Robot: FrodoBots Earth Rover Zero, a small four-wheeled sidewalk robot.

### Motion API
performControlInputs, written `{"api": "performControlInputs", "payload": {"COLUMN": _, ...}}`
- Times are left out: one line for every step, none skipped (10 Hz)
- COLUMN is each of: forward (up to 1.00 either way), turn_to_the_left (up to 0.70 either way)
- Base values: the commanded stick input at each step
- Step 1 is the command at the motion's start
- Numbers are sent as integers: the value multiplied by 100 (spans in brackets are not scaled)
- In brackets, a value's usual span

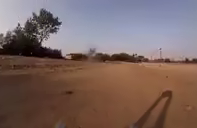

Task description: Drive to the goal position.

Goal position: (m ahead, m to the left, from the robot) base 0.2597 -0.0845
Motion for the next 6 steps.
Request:
{"api": "performControlInputs", "payload": {"forward": 64, "turn_to_the_left": 0}}
{"api": "performControlInputs", "payload": {"forward": 64, "turn_to_the_left": 0}}
{"api": "performControlInputs", "payload": {"forward": 64, "turn_to_the_left": 0}}
{"api": "performControlInputs", "payload": {"forward": 64, "turn_to_the_left": 0}}
{"api": "performControlInputs", "payload": {"forward": 64, "turn_to_the_left": 0}}
{"api": "performControlInputs", "payload": {"forward": 64, "turn_to_the_left": 0}}
